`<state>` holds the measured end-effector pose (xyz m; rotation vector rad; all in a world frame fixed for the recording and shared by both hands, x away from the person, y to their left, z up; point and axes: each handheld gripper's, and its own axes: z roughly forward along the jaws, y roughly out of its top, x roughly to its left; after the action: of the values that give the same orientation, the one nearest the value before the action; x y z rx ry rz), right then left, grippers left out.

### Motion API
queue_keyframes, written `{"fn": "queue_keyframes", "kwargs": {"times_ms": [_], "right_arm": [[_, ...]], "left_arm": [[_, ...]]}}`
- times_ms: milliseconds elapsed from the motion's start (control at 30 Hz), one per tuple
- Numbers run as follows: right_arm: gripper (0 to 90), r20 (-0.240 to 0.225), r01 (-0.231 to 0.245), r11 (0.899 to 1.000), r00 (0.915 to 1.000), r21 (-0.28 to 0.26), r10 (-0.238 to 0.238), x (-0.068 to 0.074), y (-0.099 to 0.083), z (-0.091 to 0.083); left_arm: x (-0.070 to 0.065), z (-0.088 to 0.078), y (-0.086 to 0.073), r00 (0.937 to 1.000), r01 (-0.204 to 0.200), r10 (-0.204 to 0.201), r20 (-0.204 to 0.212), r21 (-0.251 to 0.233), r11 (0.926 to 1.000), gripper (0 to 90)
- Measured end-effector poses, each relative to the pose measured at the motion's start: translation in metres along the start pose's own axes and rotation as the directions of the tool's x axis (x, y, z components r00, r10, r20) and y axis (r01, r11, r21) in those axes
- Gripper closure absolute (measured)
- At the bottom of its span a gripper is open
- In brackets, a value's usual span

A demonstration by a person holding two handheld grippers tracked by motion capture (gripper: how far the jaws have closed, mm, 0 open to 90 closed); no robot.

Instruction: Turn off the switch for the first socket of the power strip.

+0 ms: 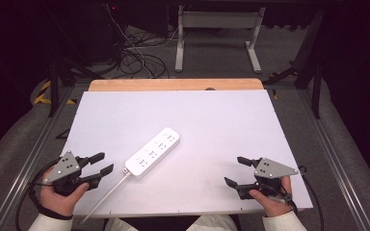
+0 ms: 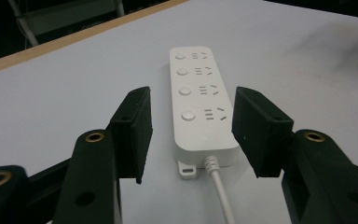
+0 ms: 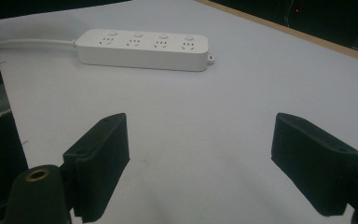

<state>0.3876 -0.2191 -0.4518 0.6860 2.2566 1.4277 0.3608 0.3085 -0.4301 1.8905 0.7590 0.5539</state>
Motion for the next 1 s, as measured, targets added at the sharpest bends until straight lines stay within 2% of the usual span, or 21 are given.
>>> {"fn": "queue_keyframes", "kwargs": {"times_ms": [500,1000], "right_arm": [[19.8,-0.011,-0.004,1.0,0.9999,0.011,0.004,0.001,-0.002,0.003],[20.2,-0.016,0.003,1.0,0.9999,0.014,-0.002,0.001,-0.002,0.005]], "left_arm": [[-0.001,0.026,0.023,0.9986,0.0,-0.002,0.052,0.033,0.9995,56.6],[-0.003,0.051,0.039,0.9972,-0.027,0.024,0.071,0.043,0.9987,60.6]]}}
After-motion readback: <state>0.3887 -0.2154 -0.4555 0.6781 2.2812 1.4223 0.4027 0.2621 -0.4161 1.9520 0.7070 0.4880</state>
